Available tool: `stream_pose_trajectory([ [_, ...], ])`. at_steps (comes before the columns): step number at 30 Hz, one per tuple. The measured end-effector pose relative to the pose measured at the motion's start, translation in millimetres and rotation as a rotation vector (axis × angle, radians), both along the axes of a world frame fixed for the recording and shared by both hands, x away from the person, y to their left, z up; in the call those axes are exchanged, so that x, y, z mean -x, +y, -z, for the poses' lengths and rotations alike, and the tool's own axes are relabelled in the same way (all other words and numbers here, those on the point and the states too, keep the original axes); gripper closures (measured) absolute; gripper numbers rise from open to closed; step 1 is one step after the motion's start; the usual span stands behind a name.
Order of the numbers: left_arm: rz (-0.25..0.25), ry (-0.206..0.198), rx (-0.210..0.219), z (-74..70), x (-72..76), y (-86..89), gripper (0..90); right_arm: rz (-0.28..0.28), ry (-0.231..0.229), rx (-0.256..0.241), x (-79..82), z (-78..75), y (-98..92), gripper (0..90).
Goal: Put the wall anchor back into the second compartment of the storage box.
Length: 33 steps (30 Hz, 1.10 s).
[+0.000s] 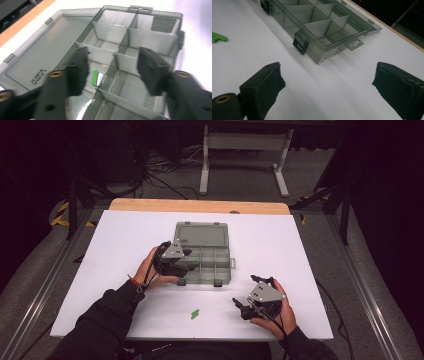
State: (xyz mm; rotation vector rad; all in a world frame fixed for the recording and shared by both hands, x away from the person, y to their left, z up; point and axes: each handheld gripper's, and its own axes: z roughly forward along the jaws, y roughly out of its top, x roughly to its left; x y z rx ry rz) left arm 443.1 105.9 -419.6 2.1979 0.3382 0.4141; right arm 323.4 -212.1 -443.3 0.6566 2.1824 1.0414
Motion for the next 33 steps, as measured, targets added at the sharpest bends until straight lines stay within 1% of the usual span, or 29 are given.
stream_pose_trajectory([
  [1, 0.0, -0.011, -0.002, -1.4, 3.1, 0.7, 38.2, 0.001, -0.001, 0.001, -0.1, 0.0, -0.2, 8.2],
  [2, 0.023, -0.006, 0.007, -3.5, 6.3, 1.8, 32.6, 0.003, 0.0, 0.0, -0.2, 0.1, -0.3, 8.2],
  [3, 0.035, 0.003, 0.019, -4.8, 9.1, 2.7, 27.5, 0.003, 0.001, 0.0, -0.4, 0.2, -0.3, 8.1],
  [4, 0.04, 0.004, 0.023, -5.9, 11.0, 3.4, 23.7, 0.004, 0.002, 0.001, -0.5, 0.4, -0.2, 8.2],
  [5, 0.044, 0.015, 0.037, -6.5, 13.7, 3.4, 19.5, 0.005, 0.002, 0.002, -0.7, 0.5, -0.2, 8.2],
  [6, 0.045, 0.023, 0.039, -7.0, 16.5, 3.2, 14.4, 0.004, 0.002, 0.004, -1.1, 0.8, -0.2, 8.2],
  [7, 0.04, 0.023, 0.032, -7.4, 21.1, 2.9, 10.9, 0.004, 0.004, 0.006, -1.2, 0.9, -0.3, 8.1],
  [8, 0.043, 0.024, 0.035, -7.3, 23.8, 2.9, 8.5, 0.005, 0.005, 0.006, -1.3, 1.1, -0.4, 8.1],
  [10, 0.06, 0.041, 0.041, -6.9, 30.5, 3.5, 6.1, 0.006, 0.005, 0.005, -1.4, 1.2, -1.0, 8.2],
  [12, 0.062, 0.051, 0.054, -5.9, 37.4, 4.4, 5.5, 0.009, 0.006, 0.004, -1.6, 1.2, -1.8, 8.2],
  [13, 0.062, 0.051, 0.054, -5.9, 37.4, 4.4, 5.3, 0.01, 0.005, 0.003, -1.8, 1.2, -2.3, 8.2],
  [14, 0.064, 0.051, 0.065, -5.6, 43.5, 6.0, 5.3, 0.011, 0.006, 0.001, -1.7, 1.1, -2.5, 8.2],
  [15, 0.064, 0.051, 0.065, -5.6, 43.5, 6.0, 5.4, 0.011, 0.006, 0.001, -1.7, 1.1, -2.6, 8.2],
  [16, 0.069, 0.056, 0.082, -4.8, 51.3, 6.5, 5.4, 0.009, 0.004, 0.002, -1.5, 1.0, -2.6, 8.2],
  [17, 0.069, 0.056, 0.082, -4.8, 51.3, 6.5, 5.8, 0.009, 0.003, 0.002, -1.5, 0.9, -2.6, 8.2],
  [18, 0.081, 0.074, 0.107, -3.0, 57.9, 5.9, 6.3, 0.008, 0.004, 0.003, -1.5, 0.9, -2.4, 8.2],
  [19, 0.088, 0.083, 0.113, -2.2, 60.7, 4.9, 6.2, 0.008, 0.005, 0.004, -1.5, 1.0, -2.3, 8.2],
  [21, 0.093, 0.075, 0.1, -0.1, 68.3, 1.3, 7.1, 0.008, 0.005, 0.006, -1.8, 1.2, -2.2, 8.2],
  [23, 0.12, 0.091, 0.09, 1.4, 74.7, -1.8, 7.4, 0.008, 0.004, 0.005, -1.5, 1.1, -2.4, 8.2],
  [25, 0.128, 0.113, 0.089, 3.9, 78.7, -2.6, 8.4, 0.009, 0.002, 0.003, -1.3, 0.7, -2.9, 8.2],
  [26, 0.143, 0.121, 0.086, 6.1, 80.7, -3.0, 9.2, 0.009, 0.002, 0.002, -1.2, 0.6, -3.0, 8.1],
  [27, 0.143, 0.119, 0.062, 8.7, 83.0, -3.2, 9.3, 0.01, 0.001, 0.002, -1.1, 0.6, -3.1, 8.2],
  [29, 0.166, 0.145, 0.057, 13.4, 84.5, -3.2, 9.5, 0.01, 0.0, 0.005, -1.3, 0.8, -3.2, 8.2],
  [31, 0.168, 0.146, 0.044, 16.9, 86.3, -3.2, 11.0, 0.013, -0.002, 0.006, -1.4, 1.0, -3.3, 8.2],
  [32, 0.168, 0.146, 0.044, 16.9, 86.3, -3.2, 11.9, 0.014, -0.003, 0.005, -1.2, 0.8, -3.4, 8.4],
  [33, 0.174, 0.157, 0.029, 19.7, 87.8, -3.8, 12.2, 0.015, -0.005, 0.004, -1.0, 0.5, -3.4, 8.3],
])
